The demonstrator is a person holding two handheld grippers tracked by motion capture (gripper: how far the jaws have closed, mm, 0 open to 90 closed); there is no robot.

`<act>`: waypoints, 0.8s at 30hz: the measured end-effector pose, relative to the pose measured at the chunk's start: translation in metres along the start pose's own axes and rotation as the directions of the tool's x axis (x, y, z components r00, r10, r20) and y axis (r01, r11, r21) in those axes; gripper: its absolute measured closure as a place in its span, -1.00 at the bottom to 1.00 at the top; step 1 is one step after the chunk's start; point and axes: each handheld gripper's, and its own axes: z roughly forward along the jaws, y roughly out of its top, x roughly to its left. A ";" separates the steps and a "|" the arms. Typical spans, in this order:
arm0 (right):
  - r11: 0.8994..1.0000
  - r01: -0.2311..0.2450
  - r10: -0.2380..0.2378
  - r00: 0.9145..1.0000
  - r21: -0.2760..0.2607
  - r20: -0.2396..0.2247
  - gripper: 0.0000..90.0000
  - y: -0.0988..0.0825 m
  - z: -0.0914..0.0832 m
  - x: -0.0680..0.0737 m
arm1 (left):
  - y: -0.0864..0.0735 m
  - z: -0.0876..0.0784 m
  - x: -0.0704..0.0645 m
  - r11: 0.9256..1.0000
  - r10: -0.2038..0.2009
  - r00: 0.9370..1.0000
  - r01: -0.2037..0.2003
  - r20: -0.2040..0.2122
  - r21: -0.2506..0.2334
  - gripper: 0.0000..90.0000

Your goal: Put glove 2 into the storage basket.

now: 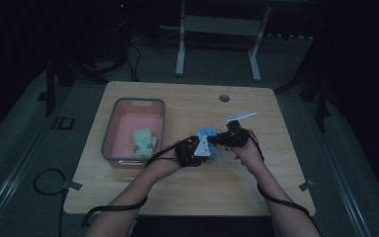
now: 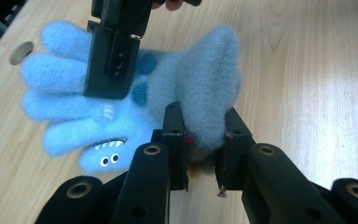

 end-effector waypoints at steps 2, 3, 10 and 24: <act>1.000 0.005 -0.005 1.000 0.001 0.000 0.73 0.005 0.001 0.003 | -0.001 -0.005 0.002 1.000 -0.007 1.000 0.007 -0.004 0.002 0.70; 1.000 0.012 -0.012 1.000 0.000 0.001 0.73 0.007 0.002 0.005 | -0.001 -0.007 0.003 1.000 -0.007 1.000 0.007 -0.008 0.002 0.70; 0.999 0.034 -0.034 0.999 -0.004 -0.019 0.73 0.023 0.008 0.013 | -0.005 -0.022 0.008 1.000 -0.020 0.999 0.020 -0.025 0.010 0.70; 0.997 0.068 -0.069 0.997 -0.022 -0.043 0.72 0.051 0.019 0.031 | -0.013 -0.051 0.018 0.999 -0.039 0.997 0.040 -0.066 0.020 0.70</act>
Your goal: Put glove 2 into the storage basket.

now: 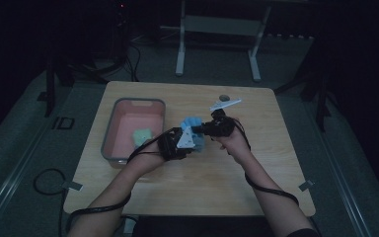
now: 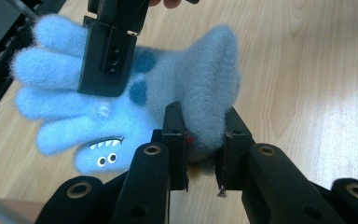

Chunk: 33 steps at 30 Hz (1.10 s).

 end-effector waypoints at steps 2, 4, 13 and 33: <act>1.000 0.007 -0.007 1.000 -0.002 -0.003 0.72 0.005 0.002 0.003 | -0.001 -0.004 0.002 1.000 -0.003 1.000 0.003 -0.008 0.002 0.70; 1.000 0.019 -0.019 1.000 -0.003 -0.004 0.72 0.010 0.004 0.006 | -0.003 -0.009 0.003 1.000 -0.007 1.000 0.007 -0.015 0.005 0.70; 0.999 0.040 -0.040 0.999 0.005 -0.026 0.72 0.028 0.022 0.019 | -0.017 -0.026 0.010 0.999 -0.026 0.999 0.027 -0.036 0.026 0.70; 0.996 0.083 -0.081 0.994 0.019 -0.073 0.72 0.056 0.067 0.050 | -0.056 -0.055 0.019 0.994 -0.086 0.994 0.090 -0.073 0.059 0.70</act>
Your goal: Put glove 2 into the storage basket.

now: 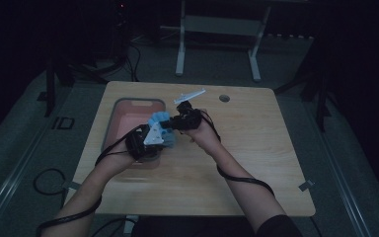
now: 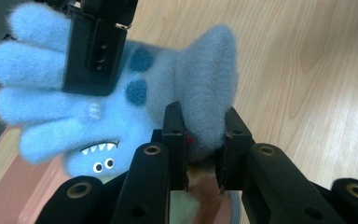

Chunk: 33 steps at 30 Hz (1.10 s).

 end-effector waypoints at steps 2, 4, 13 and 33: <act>1.000 0.002 -0.002 1.000 0.001 -0.004 0.72 0.003 0.005 0.003 | -0.003 -0.002 0.001 1.000 -0.005 1.000 0.005 -0.002 0.003 0.70; 1.000 0.004 -0.004 1.000 0.003 -0.008 0.72 0.005 0.008 0.004 | -0.007 -0.004 0.003 1.000 -0.011 1.000 0.011 -0.003 0.009 0.70; 1.000 0.013 -0.012 1.000 0.015 -0.027 0.72 0.016 0.027 0.009 | -0.022 -0.011 0.012 0.999 -0.040 0.999 0.040 -0.011 0.027 0.70; 1.000 -0.004 0.005 0.999 0.024 -0.042 0.72 0.026 0.072 0.009 | -0.055 -0.009 0.034 0.993 -0.093 0.996 0.094 -0.007 0.065 0.69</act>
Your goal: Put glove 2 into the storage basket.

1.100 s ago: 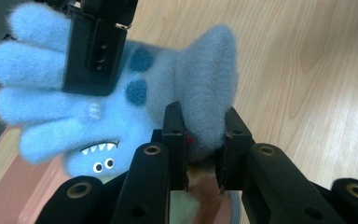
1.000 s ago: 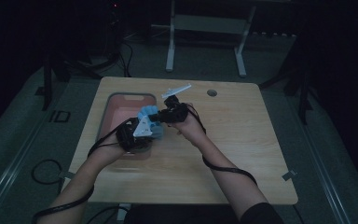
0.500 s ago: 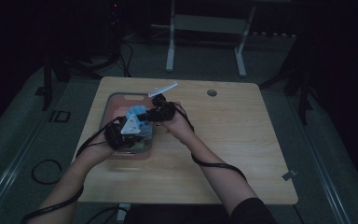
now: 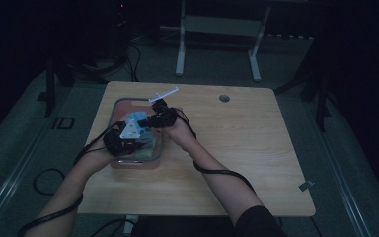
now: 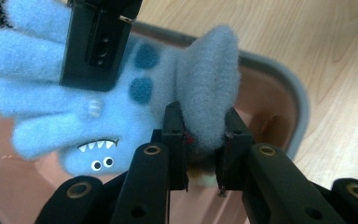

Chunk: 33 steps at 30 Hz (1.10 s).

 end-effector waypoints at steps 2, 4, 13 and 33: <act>1.000 -0.002 0.002 1.000 0.010 0.003 0.72 -0.001 0.005 -0.001 | -0.002 0.003 0.001 1.000 0.001 1.000 -0.001 0.005 0.009 0.69; 1.000 -0.005 0.005 1.000 0.018 0.007 0.72 -0.003 0.009 -0.003 | -0.005 0.006 0.002 1.000 -0.002 1.000 0.002 0.010 0.013 0.69; 0.998 -0.022 0.021 1.000 0.055 0.020 0.71 -0.011 0.020 -0.013 | -0.007 0.022 0.007 0.999 -0.013 0.999 0.011 0.050 0.052 0.69; 0.995 -0.003 0.001 1.000 0.103 0.021 0.44 -0.018 0.028 -0.024 | -0.005 0.041 0.010 0.988 -0.044 0.996 0.033 0.073 0.148 0.60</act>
